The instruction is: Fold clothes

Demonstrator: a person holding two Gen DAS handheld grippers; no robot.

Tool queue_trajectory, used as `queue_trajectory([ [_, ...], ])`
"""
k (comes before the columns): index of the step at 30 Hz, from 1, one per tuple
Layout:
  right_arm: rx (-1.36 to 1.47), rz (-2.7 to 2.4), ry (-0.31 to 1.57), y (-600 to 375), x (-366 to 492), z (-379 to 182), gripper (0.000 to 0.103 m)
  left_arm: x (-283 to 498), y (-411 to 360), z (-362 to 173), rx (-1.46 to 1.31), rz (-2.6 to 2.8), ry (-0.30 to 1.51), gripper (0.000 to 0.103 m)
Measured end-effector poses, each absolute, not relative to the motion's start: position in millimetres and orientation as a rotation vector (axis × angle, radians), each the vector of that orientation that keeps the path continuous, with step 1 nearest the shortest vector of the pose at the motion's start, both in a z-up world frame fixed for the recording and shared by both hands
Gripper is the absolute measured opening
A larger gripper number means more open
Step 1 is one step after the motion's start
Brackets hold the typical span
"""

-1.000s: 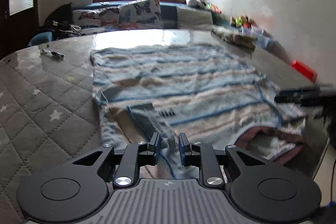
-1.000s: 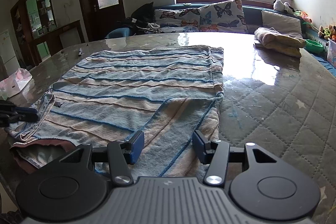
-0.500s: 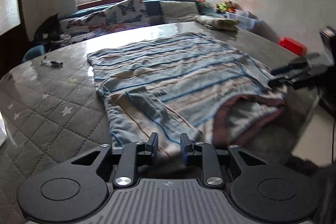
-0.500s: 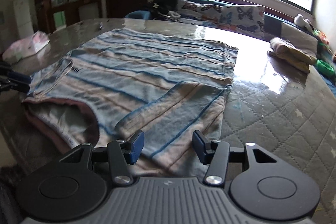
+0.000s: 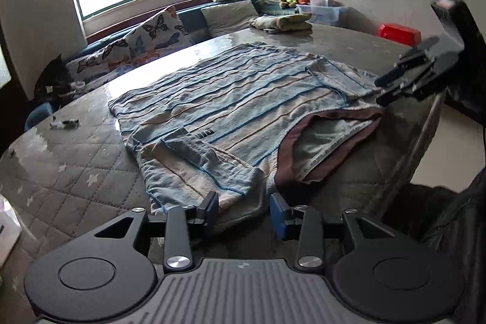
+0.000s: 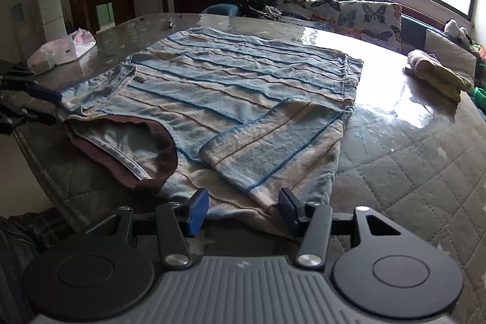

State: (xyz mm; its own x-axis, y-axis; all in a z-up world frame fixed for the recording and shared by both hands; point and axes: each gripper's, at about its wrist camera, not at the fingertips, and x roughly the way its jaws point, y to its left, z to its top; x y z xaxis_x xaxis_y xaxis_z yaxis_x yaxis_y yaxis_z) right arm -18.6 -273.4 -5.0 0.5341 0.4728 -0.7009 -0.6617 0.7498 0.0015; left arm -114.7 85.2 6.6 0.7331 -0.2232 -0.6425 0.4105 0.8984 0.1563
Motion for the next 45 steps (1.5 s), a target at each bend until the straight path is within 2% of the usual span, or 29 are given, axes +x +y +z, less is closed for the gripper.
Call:
queue_trajectory([
  [6,-0.326,0.705,0.729,-274.3,-25.2,3.3,0.052,-113.6,78.7,-0.8,0.370,-0.373,0.656,0.041],
  [18,-0.482,0.746,0.699,-261.6,-41.9,-2.4,0.062,-107.7,62.4,-9.3,0.466,-0.418,0.594,0.040],
  [19,-0.494,0.749,0.694,-260.4,-42.8,-3.0,0.064,-106.7,61.3,-9.6,0.467,-0.422,0.590,0.031],
  [20,-0.506,0.752,0.689,-259.2,-43.8,-3.6,0.066,-105.4,60.9,-9.5,0.465,-0.426,0.590,0.017],
  [21,-0.513,0.753,0.684,-258.2,-44.3,-4.5,0.067,-104.2,61.0,-8.8,0.458,-0.427,0.587,0.014],
  [23,-0.526,0.757,0.672,-257.3,-44.1,-4.5,0.068,-101.4,64.2,-4.0,0.419,-0.416,0.574,0.011],
  [31,-0.510,0.774,0.654,-252.8,-33.6,-7.5,0.067,-61.2,78.6,20.8,0.235,-0.354,0.561,0.009],
  [36,-0.495,0.757,0.635,-249.5,-23.7,-10.7,0.061,-41.6,78.8,28.1,0.214,-0.355,0.554,0.009],
  [39,-0.472,0.741,0.648,-252.0,-15.2,-10.2,0.048,-38.7,80.1,25.9,0.221,-0.360,0.572,0.009],
  [41,-0.454,0.733,0.661,-254.3,-9.5,-9.5,0.033,-42.5,81.2,22.4,0.229,-0.368,0.587,0.009],
  [45,-0.398,0.735,0.681,-256.7,-3.8,-6.0,0.021,-59.2,81.7,14.3,0.263,-0.373,0.602,0.013],
])
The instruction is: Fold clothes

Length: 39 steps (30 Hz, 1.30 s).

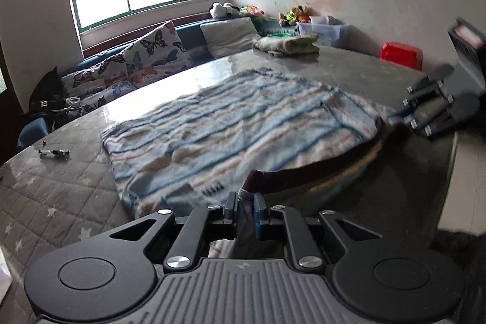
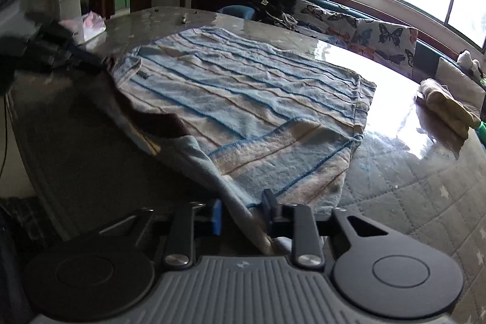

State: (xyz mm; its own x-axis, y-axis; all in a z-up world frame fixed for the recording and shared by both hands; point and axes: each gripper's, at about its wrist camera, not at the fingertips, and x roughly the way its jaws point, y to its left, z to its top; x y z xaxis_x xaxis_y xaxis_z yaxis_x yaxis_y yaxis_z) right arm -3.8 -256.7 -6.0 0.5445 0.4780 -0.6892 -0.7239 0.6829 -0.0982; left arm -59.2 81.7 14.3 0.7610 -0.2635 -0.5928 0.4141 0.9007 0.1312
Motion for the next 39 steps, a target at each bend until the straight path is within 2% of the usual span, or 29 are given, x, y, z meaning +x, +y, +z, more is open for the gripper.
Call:
queue_trajectory([
  [3,-0.374,0.733,0.669,-255.4,-3.2,0.5,0.015,-73.0,81.7,11.1,0.284,-0.369,0.595,0.019],
  [5,-0.355,0.729,0.661,-255.5,-1.9,5.8,0.014,-81.5,80.3,8.9,0.313,-0.357,0.582,0.032],
  [7,-0.343,0.724,0.651,-256.1,-0.5,11.1,0.014,-89.1,78.7,6.2,0.346,-0.350,0.570,0.037],
  [18,-0.318,0.705,0.611,-253.6,1.5,24.6,0.013,-109.2,75.3,-15.7,0.487,-0.336,0.587,0.039],
  [19,-0.316,0.703,0.608,-253.5,1.3,24.5,0.013,-109.1,76.0,-17.2,0.492,-0.332,0.591,0.036],
  [22,-0.305,0.695,0.599,-253.7,0.0,24.6,0.011,-105.7,80.6,-17.2,0.473,-0.314,0.597,0.012],
  [24,-0.301,0.691,0.590,-254.1,-1.0,25.7,0.008,-104.8,84.2,-10.6,0.447,-0.309,0.581,0.008],
  [39,-0.257,0.784,0.496,-279.2,-60.7,84.4,0.006,-157.5,96.2,60.6,0.457,-0.318,0.447,0.007],
])
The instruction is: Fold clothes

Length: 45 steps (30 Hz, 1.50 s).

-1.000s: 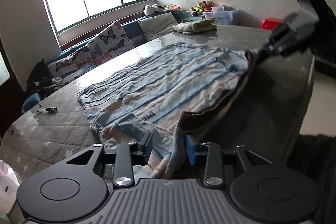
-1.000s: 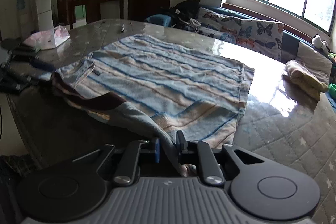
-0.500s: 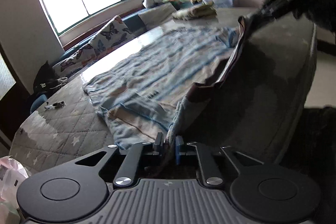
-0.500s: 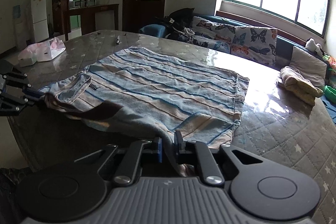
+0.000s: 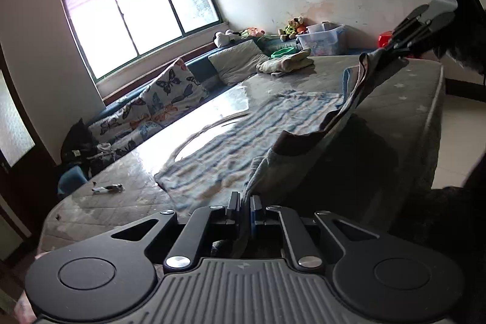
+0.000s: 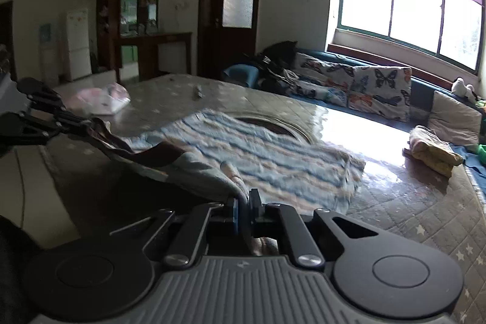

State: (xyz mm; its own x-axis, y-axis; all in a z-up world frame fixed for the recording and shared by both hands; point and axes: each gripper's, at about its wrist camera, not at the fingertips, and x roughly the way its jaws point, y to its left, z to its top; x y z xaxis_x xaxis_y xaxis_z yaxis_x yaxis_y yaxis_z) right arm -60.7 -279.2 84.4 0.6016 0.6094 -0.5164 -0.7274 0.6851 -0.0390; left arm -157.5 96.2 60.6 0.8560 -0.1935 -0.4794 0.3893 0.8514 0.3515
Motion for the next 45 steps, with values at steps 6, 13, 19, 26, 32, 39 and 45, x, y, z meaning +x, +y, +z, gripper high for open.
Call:
queue_trajectory([
  [6,-0.267,0.802,0.492,-273.1,-53.3,93.7,0.005,-145.0,102.8,66.5,0.438,-0.293,0.415,0.007],
  [13,-0.285,0.781,0.495,-259.6,-4.5,95.0,0.005,-78.4,115.8,69.1,0.378,-0.259,0.428,0.007],
  [19,-0.281,0.749,0.509,-248.7,47.1,98.5,0.005,-14.0,120.1,77.7,0.383,-0.252,0.437,0.007],
  [26,-0.275,0.719,0.556,-230.2,118.0,92.6,0.005,61.9,126.4,74.7,0.409,-0.247,0.491,0.007],
  [32,-0.260,0.689,0.614,-217.3,165.3,72.1,0.005,120.7,130.8,52.3,0.390,-0.247,0.569,0.007],
  [39,-0.235,0.662,0.686,-205.4,213.0,37.6,0.005,163.9,135.6,21.6,0.379,-0.247,0.651,0.007],
  [45,-0.207,0.636,0.731,-198.5,236.4,13.0,0.005,178.8,137.1,1.3,0.378,-0.234,0.690,0.007],
])
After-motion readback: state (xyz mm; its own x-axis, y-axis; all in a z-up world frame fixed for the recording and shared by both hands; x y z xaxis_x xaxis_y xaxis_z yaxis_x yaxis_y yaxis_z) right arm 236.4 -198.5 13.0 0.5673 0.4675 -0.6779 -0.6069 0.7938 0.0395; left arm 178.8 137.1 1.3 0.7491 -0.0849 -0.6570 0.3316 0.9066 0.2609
